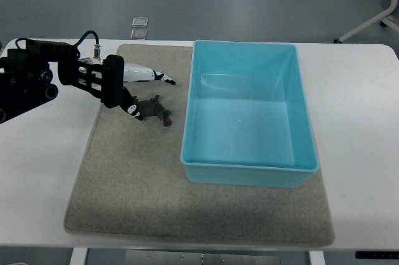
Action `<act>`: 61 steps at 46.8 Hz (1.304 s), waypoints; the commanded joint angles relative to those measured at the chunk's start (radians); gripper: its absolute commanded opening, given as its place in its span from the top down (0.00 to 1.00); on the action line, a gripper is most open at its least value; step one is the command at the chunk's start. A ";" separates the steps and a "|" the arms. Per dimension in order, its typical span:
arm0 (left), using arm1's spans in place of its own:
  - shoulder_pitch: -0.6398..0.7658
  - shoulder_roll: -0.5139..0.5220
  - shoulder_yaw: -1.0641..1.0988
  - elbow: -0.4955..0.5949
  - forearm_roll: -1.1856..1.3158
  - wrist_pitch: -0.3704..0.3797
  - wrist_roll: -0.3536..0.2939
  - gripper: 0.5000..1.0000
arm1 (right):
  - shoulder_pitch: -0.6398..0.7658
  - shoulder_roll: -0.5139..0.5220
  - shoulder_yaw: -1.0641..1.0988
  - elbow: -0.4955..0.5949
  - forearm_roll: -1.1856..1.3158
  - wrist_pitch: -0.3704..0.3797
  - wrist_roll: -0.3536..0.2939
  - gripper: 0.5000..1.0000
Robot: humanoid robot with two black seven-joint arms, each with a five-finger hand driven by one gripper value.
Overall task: Place brown hippo in blue box with left hand
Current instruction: 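Close the left hand fingers around the brown hippo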
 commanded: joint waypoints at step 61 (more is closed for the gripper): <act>-0.004 -0.014 0.017 -0.005 0.020 0.003 0.002 1.00 | 0.000 0.000 0.000 0.000 -0.001 0.000 0.000 0.13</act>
